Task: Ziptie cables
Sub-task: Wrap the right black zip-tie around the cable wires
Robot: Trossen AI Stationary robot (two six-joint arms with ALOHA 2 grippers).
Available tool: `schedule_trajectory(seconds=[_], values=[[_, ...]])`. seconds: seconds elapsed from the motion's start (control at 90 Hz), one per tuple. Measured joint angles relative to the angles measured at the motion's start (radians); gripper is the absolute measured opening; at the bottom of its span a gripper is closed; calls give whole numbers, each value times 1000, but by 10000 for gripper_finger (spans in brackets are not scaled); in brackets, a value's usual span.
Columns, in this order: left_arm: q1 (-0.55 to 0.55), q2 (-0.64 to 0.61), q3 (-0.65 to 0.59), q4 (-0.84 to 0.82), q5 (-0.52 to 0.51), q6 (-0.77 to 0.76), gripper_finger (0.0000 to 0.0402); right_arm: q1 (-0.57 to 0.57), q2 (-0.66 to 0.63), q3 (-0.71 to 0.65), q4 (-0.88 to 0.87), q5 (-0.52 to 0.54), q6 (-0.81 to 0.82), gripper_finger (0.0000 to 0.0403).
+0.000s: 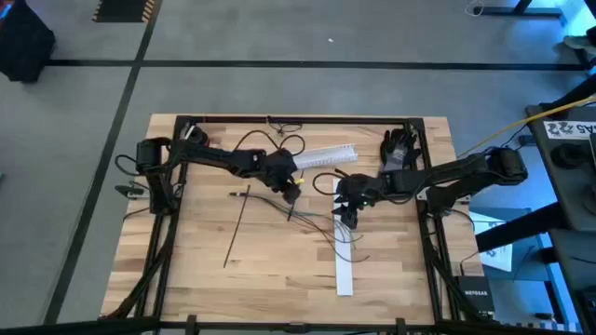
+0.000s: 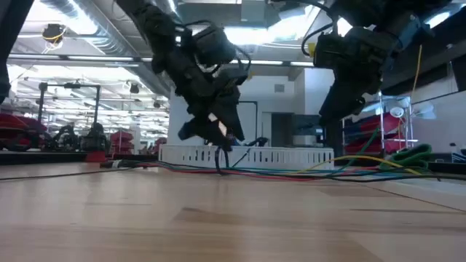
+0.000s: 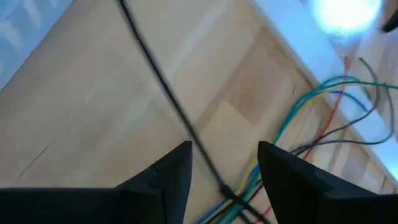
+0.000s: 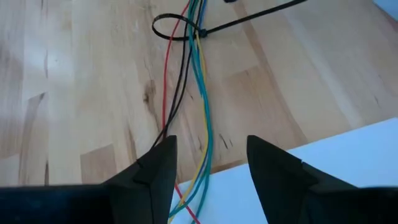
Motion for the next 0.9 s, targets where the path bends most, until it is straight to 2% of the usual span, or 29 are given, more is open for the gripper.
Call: schedule_trajectory(seconds=[0.256,0.333,0.5,0.633,0.767,0.9], values=[[-16,16,-106,186,-2,-17,174,0,0,0,23,50,-8,186],[-18,47,-116,204,-1,-21,174,0,0,0,24,57,-8,186],[-25,99,-114,349,43,-39,174,0,0,0,25,57,-8,186],[-27,101,-115,367,45,-17,171,0,0,0,21,56,-3,186],[-30,103,-115,366,64,45,137,0,0,0,26,58,-3,186],[-38,103,-115,367,68,93,69,0,0,0,34,67,-3,186]])
